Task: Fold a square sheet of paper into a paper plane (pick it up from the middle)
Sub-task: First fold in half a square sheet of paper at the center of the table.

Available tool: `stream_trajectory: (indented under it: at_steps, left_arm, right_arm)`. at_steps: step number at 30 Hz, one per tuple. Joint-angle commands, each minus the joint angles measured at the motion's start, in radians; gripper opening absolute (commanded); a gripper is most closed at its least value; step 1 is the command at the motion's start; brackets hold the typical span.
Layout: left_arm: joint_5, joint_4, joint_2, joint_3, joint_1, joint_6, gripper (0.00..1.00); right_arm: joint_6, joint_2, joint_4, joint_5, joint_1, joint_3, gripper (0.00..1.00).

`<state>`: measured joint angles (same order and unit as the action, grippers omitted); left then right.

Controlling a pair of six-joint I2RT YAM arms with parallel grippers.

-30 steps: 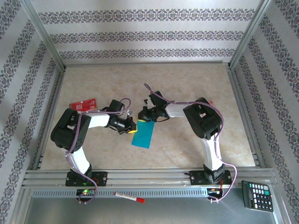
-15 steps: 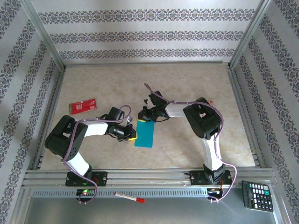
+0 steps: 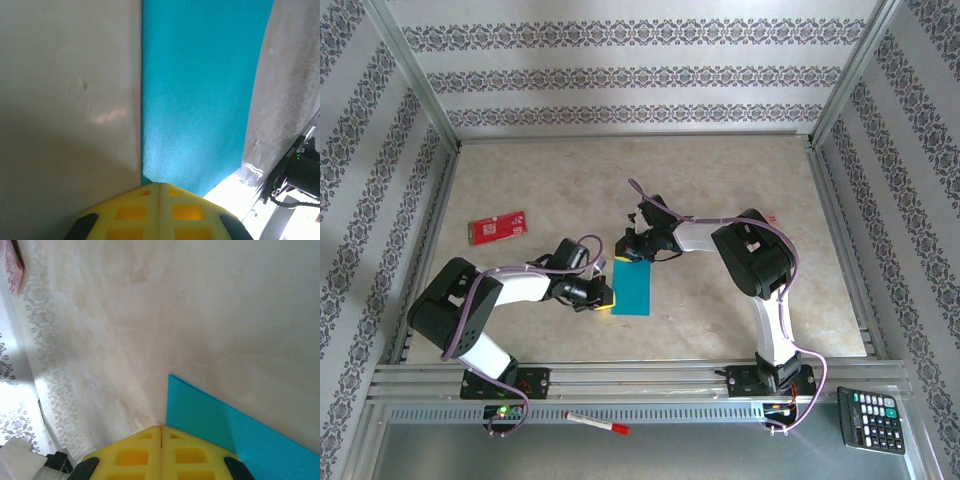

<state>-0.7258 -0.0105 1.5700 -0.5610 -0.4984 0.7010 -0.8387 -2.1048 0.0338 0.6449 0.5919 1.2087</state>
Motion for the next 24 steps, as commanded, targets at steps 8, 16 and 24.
stream_trajectory:
  at_steps: [8,16,24]
  left_arm:
    - [0.019,-0.221,-0.028,0.074,-0.070,0.013,0.00]
    - [0.053,-0.329,-0.063,0.040,-0.098,-0.032,0.00]
    - [0.084,-0.370,-0.214,-0.025,-0.078,-0.051,0.02]
  right_arm:
    - [0.012,-0.074,-0.100,-0.183,-0.010,-0.046,0.00]
    - [0.014,-0.073,-0.102,-0.185,-0.007,-0.047,0.00]
    - [0.078,-0.077,-0.133,-0.120,-0.006,-0.011,0.00]
